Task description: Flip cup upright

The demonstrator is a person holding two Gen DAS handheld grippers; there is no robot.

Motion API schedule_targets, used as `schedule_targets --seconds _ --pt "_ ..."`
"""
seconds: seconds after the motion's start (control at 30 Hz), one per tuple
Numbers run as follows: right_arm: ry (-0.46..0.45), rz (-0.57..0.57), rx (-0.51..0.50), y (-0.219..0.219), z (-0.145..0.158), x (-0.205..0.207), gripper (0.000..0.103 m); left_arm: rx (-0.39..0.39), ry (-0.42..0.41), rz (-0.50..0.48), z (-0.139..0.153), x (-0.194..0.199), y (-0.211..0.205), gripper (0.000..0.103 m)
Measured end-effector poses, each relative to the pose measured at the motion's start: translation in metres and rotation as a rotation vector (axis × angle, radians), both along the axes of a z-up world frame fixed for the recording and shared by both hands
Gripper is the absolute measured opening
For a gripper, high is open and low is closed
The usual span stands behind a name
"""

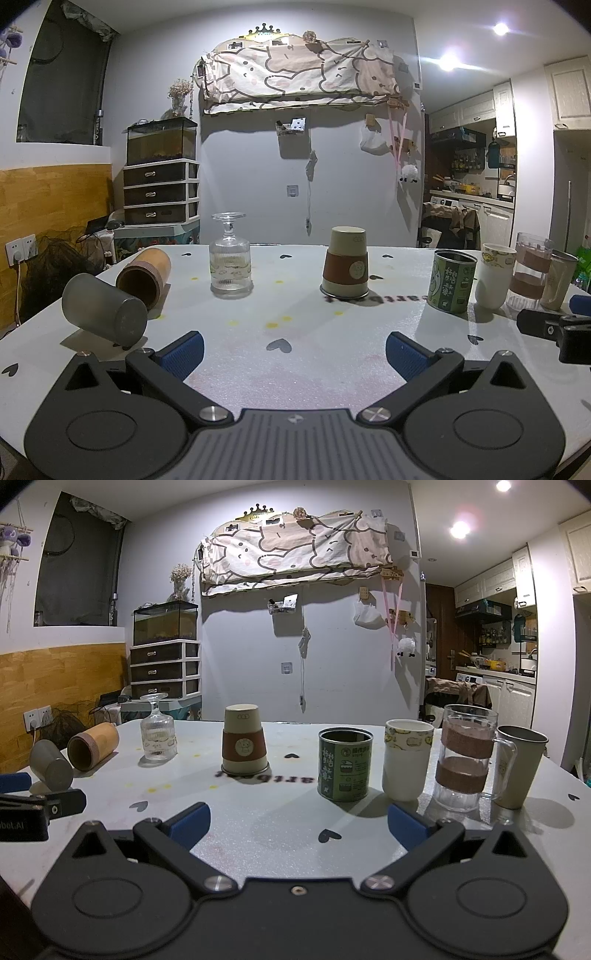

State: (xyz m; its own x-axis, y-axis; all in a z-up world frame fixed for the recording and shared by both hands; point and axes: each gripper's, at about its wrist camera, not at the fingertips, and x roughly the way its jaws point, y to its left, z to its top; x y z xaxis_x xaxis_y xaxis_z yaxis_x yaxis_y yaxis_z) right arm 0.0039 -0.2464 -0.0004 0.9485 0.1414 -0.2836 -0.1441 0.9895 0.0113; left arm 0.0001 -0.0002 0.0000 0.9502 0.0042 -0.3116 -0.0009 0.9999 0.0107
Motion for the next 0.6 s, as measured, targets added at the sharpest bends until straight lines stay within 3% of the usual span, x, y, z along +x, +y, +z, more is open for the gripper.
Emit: schedule_targets --seconds 0.6 --pt "0.0 0.0 0.0 -0.0013 0.0011 0.0001 0.103 0.001 0.0 0.0 -0.0001 0.0001 -0.0001 0.103"
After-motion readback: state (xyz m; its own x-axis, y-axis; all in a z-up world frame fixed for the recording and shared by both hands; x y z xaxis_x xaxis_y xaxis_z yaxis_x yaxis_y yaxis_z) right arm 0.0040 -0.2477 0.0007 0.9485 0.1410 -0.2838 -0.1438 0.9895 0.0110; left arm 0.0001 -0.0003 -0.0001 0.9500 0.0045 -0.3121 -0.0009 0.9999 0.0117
